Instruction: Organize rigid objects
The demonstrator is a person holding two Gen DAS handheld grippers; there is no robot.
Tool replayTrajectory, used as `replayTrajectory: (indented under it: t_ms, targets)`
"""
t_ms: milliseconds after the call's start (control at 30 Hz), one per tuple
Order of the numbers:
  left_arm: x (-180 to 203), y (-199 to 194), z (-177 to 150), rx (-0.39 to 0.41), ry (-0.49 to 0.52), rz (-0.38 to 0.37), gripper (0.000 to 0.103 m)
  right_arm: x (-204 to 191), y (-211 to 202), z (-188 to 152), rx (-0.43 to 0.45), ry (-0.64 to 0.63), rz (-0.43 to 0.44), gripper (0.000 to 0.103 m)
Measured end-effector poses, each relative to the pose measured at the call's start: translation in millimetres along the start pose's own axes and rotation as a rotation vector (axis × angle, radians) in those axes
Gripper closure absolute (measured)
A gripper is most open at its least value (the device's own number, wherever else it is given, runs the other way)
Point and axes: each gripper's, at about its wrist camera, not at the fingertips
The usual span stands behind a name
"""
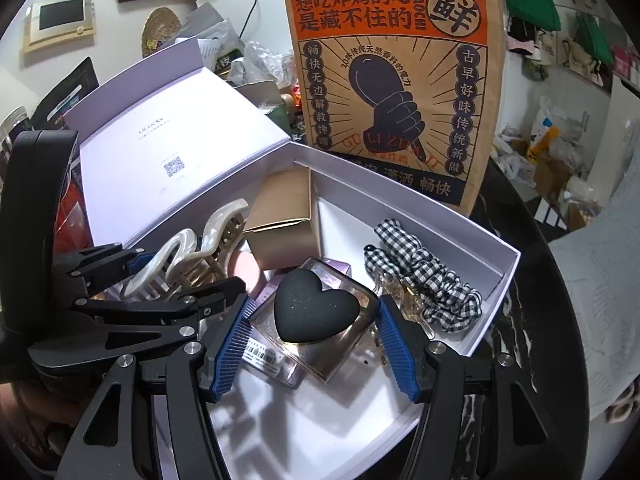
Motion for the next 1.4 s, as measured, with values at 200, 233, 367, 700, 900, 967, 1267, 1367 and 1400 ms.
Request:
replayTrajectory:
  t_ms: [200,233,367,700,900,967,1267,1367,1400]
  targets:
    - [3.4,0.0,1.4,-0.006,0.000,-0.002,0.044,2.7,-0.9,2.0,0.002,0.005,-0.002,0.040]
    - [3.4,0.9,1.4,-0.007,-0.005,-0.006,0.044,3.3,-0.9,2.4,0.002,0.004,-0.001,0.040]
    - [4.2,4.8,2.2,-0.017,-0.003,0.007,0.044,4.5,-3.6,3.8,0.005,-0.004,-0.015,0.030]
    - [8.8,5.9,6.2,-0.022,-0.028,0.014,0.043,14.1,-11.3,9.7,0.021,0.004,-0.052,0.030]
    - [19.3,6.5,6.5,-0.022,-0.005,0.013,0.043,18.8,-14.7,12.0,0.020,0.021,-0.058,0.030]
    - [21.4,2.5,8.7,-0.002,-0.002,0.019,0.042,15.8,-16.9,14.5,0.026,0.004,-0.066,0.030]
    - [22.7,-13.1,16.3,0.027,-0.003,0.047,0.022,11.6,-35.5,21.3,0.048,-0.024,-0.066,0.030]
    - [22.4,-14.9,17.7,0.030,-0.001,0.047,0.022,9.2,-40.9,21.2,0.051,-0.040,-0.081,0.030]
    - [23.9,-15.9,17.8,0.025,0.003,0.044,0.022,8.5,-43.2,21.3,0.054,-0.046,-0.086,0.030]
Point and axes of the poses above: each gripper's, at about its wrist camera, not at the fingertips, and y roughly the way its jaws point, x to its right, z to its top, and after that the axes turned 12 degrees about x, right-handed
